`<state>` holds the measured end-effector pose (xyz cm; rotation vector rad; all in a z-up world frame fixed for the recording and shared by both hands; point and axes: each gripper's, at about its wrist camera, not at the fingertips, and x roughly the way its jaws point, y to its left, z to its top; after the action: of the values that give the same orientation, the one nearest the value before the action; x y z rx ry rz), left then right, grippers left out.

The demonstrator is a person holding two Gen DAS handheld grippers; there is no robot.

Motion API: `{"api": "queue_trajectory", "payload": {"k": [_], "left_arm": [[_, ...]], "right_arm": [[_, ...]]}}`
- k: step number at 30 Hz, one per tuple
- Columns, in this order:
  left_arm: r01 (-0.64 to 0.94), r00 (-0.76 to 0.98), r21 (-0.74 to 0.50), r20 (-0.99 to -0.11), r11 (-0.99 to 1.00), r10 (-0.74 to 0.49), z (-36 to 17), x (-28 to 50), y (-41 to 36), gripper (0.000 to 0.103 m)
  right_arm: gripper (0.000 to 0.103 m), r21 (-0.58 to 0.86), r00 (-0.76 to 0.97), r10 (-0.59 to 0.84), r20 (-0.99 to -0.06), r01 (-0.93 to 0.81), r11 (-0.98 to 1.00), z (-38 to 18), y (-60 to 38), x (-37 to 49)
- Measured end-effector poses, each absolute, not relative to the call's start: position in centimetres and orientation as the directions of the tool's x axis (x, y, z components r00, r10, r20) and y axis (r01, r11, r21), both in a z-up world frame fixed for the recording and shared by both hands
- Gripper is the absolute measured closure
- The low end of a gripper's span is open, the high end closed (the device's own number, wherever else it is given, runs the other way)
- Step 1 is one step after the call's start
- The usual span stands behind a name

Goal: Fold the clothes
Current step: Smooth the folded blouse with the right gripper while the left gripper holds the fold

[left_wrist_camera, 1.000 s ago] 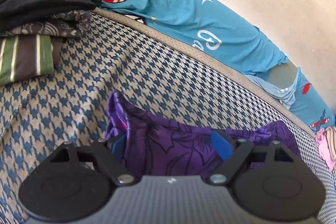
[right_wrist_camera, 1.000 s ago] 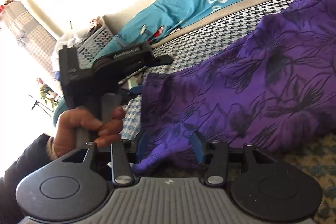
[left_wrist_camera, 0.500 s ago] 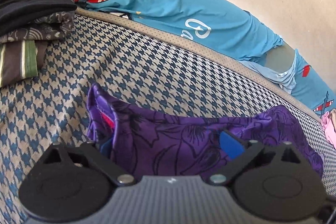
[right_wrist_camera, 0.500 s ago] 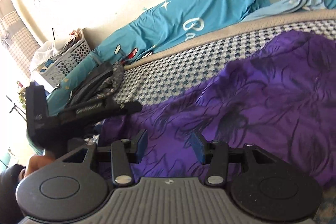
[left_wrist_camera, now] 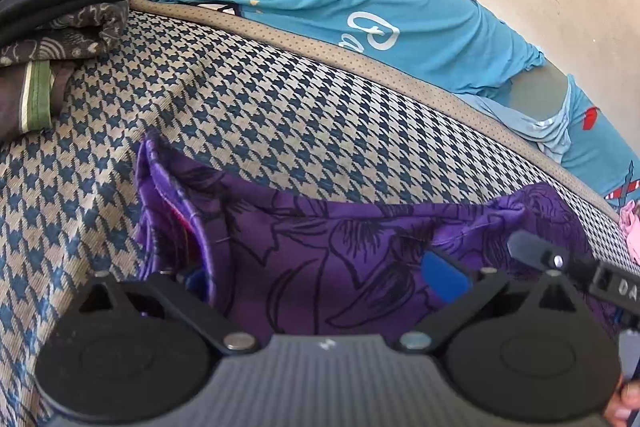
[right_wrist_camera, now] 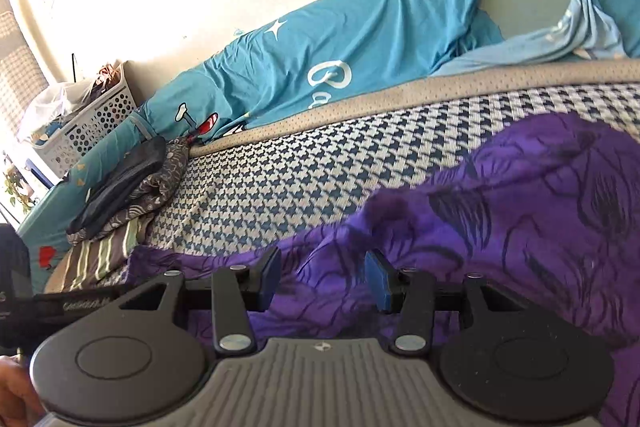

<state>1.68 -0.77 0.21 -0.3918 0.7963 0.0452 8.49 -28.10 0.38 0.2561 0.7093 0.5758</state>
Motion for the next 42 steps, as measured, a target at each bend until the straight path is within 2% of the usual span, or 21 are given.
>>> {"api": "queue_trajectory", "payload": {"k": [8,13,16,18,23,27,31,36,39,42], "left_arm": [[-0.144,0.7,-0.292,-0.706,0.946,-0.111,-0.2,1.6,-1.9,0.0],[-0.119,0.691,-0.252,-0.715,0.96,-0.101,-0.7,1.8,-2.7,0.0],[-0.105,0.686,-0.234,-0.721,0.967,-0.099,-0.9,1.7,-3.0,0.0],[-0.1,0.681,-0.225,-0.726,0.969,-0.098,-1.0,1.8,-3.1,0.0],[-0.091,0.676,-0.241,-0.727,0.966,-0.118,-1.0,1.8,-3.0,0.0],[-0.104,0.67,-0.234,-0.735,0.967,-0.106,-1.0,2.3,-2.5,0.0],[-0.162,0.68,-0.312,-0.723,0.936,-0.123,-1.0,2.6,-0.7,0.0],[-0.224,0.7,-0.357,-0.707,0.907,-0.106,-0.9,3.1,1.3,0.0],[-0.253,0.704,-0.389,-0.702,0.886,-0.107,-1.2,3.4,2.4,0.0],[-0.256,0.706,-0.356,-0.704,0.899,-0.078,-1.3,3.6,2.3,0.0]], "right_arm": [[0.059,0.372,0.601,0.535,-0.594,-0.385,0.845,-0.8,-27.1,11.8],[0.073,0.404,0.606,0.509,-0.611,-0.315,0.859,-1.2,-27.4,13.7],[0.084,0.417,0.615,0.493,-0.616,-0.276,0.866,-1.7,-27.7,14.4],[0.095,0.414,0.623,0.48,-0.618,-0.262,0.872,-2.0,-27.7,14.9],[0.103,0.418,0.637,0.47,-0.611,-0.245,0.875,-2.3,-27.8,15.4],[0.103,0.429,0.646,0.474,-0.599,-0.241,0.871,-2.4,-28.0,15.6],[0.103,0.434,0.652,0.48,-0.587,-0.247,0.866,-2.3,-28.1,15.5],[0.079,0.429,0.647,0.504,-0.572,-0.288,0.856,-0.9,-28.1,13.8],[0.076,0.427,0.642,0.519,-0.564,-0.31,0.849,-0.1,-28.2,12.8],[0.076,0.428,0.633,0.534,-0.561,-0.331,0.841,0.6,-28.6,11.7]]}}
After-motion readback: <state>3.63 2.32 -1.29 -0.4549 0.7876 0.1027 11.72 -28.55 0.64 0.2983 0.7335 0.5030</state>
